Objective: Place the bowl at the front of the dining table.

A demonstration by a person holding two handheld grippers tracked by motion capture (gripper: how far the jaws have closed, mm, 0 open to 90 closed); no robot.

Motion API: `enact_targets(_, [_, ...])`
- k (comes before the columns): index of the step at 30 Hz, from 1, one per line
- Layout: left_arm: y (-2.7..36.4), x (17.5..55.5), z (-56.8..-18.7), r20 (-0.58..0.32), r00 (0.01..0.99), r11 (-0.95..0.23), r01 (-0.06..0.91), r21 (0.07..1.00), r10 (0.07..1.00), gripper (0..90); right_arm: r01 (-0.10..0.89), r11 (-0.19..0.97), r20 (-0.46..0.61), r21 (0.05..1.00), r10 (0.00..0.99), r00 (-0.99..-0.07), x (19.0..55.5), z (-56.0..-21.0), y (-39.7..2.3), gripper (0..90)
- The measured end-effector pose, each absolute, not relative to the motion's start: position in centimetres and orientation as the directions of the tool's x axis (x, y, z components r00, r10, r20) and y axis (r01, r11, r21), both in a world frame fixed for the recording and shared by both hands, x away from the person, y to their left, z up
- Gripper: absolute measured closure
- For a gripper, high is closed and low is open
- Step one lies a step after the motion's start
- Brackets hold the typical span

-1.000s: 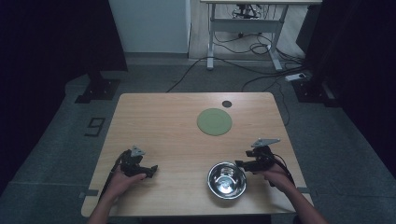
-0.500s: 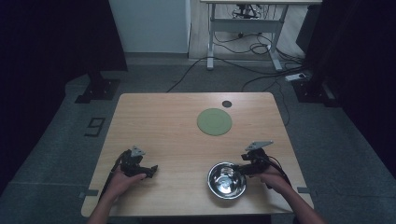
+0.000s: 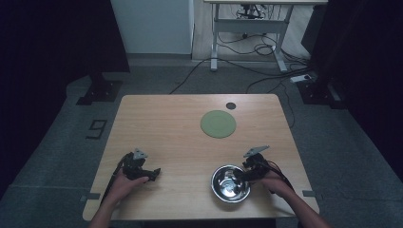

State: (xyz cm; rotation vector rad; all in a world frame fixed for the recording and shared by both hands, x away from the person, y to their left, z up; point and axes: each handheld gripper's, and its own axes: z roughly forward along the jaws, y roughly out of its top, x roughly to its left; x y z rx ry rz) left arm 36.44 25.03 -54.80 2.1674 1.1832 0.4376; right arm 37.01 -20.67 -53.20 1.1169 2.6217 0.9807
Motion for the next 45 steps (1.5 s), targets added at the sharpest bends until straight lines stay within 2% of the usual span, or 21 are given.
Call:
enact_targets(11, [25.0, 36.4, -54.8, -0.007, 0.543, -0.404, 0.633, 0.660, 0.839, 0.2, 0.591, 0.537, 0.137, 0.602, 0.660, -0.738, 36.9, -53.1, -20.7, 47.1])
enact_targets(17, [25.0, 36.4, -54.8, -0.007, 0.543, -0.404, 0.633, 0.660, 0.840, 0.2, 0.597, 0.541, 0.149, 0.593, 0.655, -0.741, 37.0, -53.0, -20.7, 64.4])
enact_targets(23, [25.0, 36.4, -54.8, -0.007, 0.543, -0.404, 0.633, 0.660, 0.840, 0.1, 0.615, 0.531, 0.185, 0.584, 0.650, -0.737, 37.2, -52.9, -20.9, 74.0])
enact_targets(26, [25.0, 36.4, -54.8, -0.007, 0.543, -0.405, 0.634, 0.659, 0.839, 0.1, 0.639, 0.519, 0.241, 0.567, 0.637, -0.732, 37.5, -53.0, -21.2, 81.0])
enact_targets(34, [25.0, 36.4, -54.8, -0.007, 0.543, -0.405, 0.634, 0.659, 0.839, 0.1, 0.685, 0.482, 0.307, 0.546, 0.646, -0.699, 38.1, -53.0, -21.7, 84.8])
enact_targets(37, [25.0, 36.4, -54.8, -0.007, 0.543, -0.404, 0.634, 0.659, 0.839, 0.2, 0.720, 0.443, 0.379, 0.534, 0.637, -0.672, 38.4, -53.0, -22.0, 86.6])
enact_targets(45, [25.0, 36.4, -54.8, -0.007, 0.543, -0.404, 0.633, 0.660, 0.840, 0.2, 0.733, 0.432, 0.397, 0.526, 0.637, -0.660, 38.5, -53.0, -22.2, 86.8])
